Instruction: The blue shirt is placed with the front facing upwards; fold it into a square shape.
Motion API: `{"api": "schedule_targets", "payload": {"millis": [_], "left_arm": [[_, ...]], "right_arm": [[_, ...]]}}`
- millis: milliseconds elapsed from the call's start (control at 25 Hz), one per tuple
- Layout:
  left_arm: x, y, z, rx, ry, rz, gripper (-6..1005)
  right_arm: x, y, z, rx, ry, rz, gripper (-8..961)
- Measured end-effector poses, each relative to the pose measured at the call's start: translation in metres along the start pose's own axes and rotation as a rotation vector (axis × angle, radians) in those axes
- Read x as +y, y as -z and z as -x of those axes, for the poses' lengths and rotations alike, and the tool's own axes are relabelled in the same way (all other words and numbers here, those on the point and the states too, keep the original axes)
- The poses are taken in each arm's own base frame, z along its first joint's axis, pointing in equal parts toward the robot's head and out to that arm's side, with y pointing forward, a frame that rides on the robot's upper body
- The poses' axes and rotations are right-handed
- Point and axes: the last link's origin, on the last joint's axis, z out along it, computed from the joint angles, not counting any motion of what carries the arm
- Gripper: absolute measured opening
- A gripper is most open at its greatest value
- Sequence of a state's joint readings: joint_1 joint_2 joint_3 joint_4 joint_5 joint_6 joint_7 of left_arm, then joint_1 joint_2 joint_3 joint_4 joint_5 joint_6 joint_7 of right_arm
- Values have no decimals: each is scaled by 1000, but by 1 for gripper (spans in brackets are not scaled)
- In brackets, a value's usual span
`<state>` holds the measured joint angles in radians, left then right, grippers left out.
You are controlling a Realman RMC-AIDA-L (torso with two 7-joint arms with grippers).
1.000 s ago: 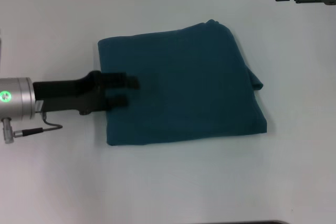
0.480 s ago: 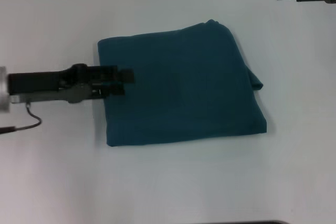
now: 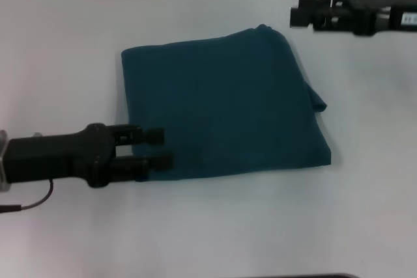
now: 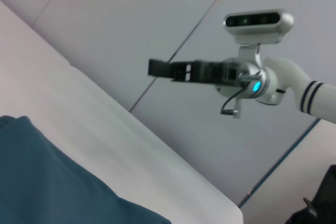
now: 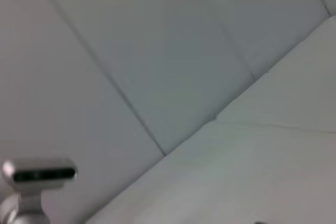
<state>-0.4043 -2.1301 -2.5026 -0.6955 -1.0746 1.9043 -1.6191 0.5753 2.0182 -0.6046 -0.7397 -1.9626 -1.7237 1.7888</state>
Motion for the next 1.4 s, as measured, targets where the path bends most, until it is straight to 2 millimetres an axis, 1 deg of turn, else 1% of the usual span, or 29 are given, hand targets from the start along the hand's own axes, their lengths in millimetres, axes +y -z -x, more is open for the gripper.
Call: {"api": "schedule_targets", "payload": {"millis": [120, 240, 400, 520, 640, 760, 840, 960, 1080, 1120, 1160, 1240, 1320, 1400], "left_arm": [[4, 3, 9, 3, -80, 8, 683], [6, 7, 15, 23, -135, -11, 684], [4, 12, 16, 25, -112, -28, 683], [4, 15, 16, 18, -99, -36, 681], [3, 19, 19, 12, -104, -47, 680], [4, 20, 23, 1, -139, -49, 678], [4, 19, 25, 6, -141, -57, 691], [2, 19, 26, 14, -129, -73, 733], [2, 18, 27, 17, -131, -80, 775], [2, 18, 27, 14, -132, -79, 789], [2, 16, 29, 10, -131, -78, 803], [1, 13, 31, 9, -139, -78, 831], [2, 10, 34, 16, -150, -78, 831], [2, 9, 37, 18, -158, -79, 831]], "right_arm": [[4, 1, -18, 1, 68, -1, 738], [6, 7, -40, -18, 114, -29, 732], [9, 18, -51, -54, 86, -44, 723], [14, 22, -63, -25, 89, -24, 717], [18, 22, -84, 27, 124, -15, 734], [25, 16, -105, 44, 159, 31, 762], [28, 11, -113, 33, 150, 50, 782], [32, 7, -119, 25, 154, 79, 810], [39, 2, -125, 52, 207, 137, 839], [43, -3, -131, 68, 237, 165, 848], [43, -3, -131, 68, 237, 165, 858], [45, -9, -137, 67, 247, 183, 891], [47, -16, -140, 59, 246, 195, 940], [47, -20, -142, 57, 241, 196, 940]]}}
